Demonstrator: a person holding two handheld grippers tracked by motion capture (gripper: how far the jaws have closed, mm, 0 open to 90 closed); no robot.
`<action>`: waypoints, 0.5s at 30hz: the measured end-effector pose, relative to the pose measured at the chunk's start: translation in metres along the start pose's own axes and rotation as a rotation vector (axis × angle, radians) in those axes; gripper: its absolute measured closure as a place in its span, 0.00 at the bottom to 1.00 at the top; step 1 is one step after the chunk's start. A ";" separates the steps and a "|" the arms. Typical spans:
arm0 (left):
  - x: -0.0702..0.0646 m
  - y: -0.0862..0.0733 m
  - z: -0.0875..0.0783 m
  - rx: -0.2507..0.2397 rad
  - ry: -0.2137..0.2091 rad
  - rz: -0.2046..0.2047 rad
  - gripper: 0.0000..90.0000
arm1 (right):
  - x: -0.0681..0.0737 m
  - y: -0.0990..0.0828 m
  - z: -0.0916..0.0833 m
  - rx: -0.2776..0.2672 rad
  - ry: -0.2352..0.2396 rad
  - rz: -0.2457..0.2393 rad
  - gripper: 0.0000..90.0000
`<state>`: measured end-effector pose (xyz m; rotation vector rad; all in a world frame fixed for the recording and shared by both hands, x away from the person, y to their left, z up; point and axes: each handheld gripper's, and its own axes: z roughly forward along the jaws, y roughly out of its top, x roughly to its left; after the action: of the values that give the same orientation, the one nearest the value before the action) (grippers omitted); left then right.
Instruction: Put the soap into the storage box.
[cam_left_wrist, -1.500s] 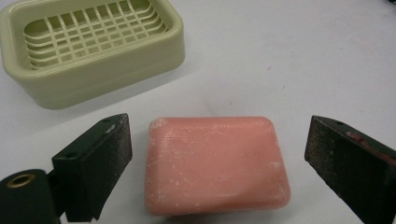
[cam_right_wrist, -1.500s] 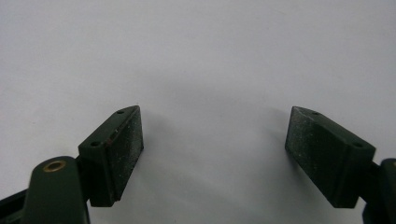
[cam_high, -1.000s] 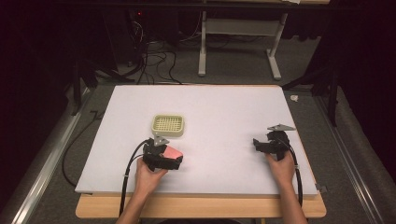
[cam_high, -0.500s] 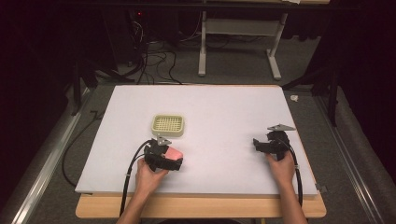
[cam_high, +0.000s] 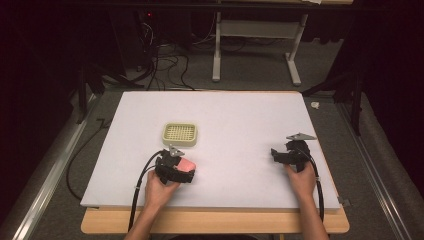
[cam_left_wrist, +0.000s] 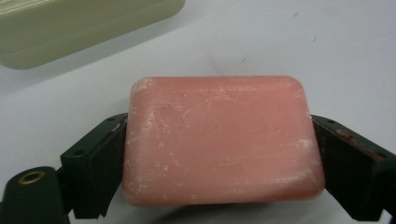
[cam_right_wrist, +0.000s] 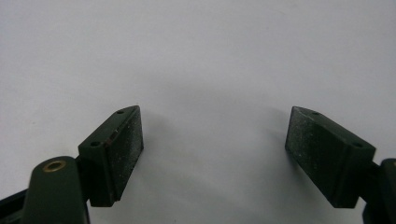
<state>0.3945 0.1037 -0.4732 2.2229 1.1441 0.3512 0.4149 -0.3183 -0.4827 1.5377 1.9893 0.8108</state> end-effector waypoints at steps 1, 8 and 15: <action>0.000 0.000 0.000 0.003 -0.002 -0.002 0.14 | 0.000 0.000 0.000 0.000 -0.001 0.000 0.22; 0.000 0.000 0.001 0.004 0.002 -0.007 0.14 | 0.000 0.000 0.000 0.000 -0.001 0.000 0.22; -0.001 0.000 0.001 0.007 0.010 0.000 0.15 | 0.000 0.000 0.000 0.002 0.000 0.002 0.22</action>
<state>0.3942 0.1024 -0.4746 2.2296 1.1519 0.3598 0.4148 -0.3183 -0.4826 1.5415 1.9891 0.8094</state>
